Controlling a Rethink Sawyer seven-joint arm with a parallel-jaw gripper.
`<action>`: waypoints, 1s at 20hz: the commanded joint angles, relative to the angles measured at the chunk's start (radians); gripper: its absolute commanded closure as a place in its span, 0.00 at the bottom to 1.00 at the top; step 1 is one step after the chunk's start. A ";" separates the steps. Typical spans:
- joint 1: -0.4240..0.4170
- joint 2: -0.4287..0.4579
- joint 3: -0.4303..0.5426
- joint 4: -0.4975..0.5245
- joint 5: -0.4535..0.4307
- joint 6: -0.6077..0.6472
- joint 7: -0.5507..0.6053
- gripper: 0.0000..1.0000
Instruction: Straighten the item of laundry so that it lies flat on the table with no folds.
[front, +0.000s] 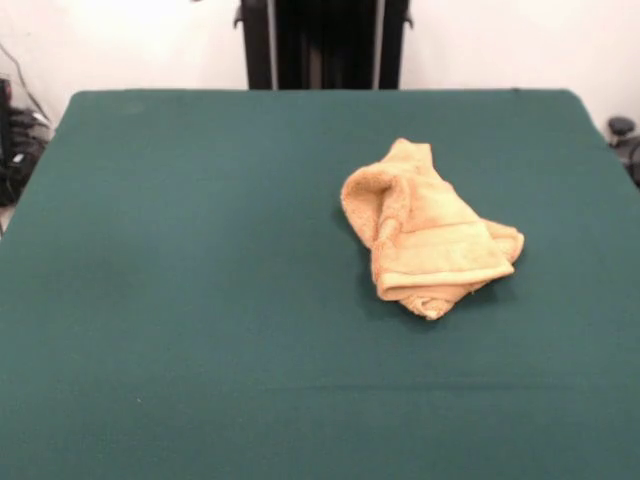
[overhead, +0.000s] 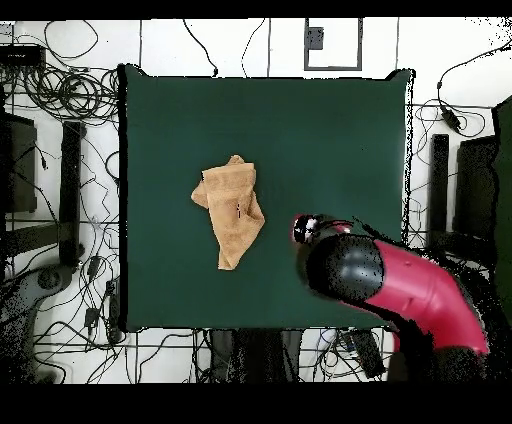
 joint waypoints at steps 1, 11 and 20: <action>-0.058 0.215 0.216 -0.217 -0.092 0.204 -0.266 0.00; -0.062 0.360 0.297 -0.231 -0.185 -0.010 -0.155 0.00; -0.020 0.440 0.292 -0.290 -0.283 -0.112 -0.063 0.00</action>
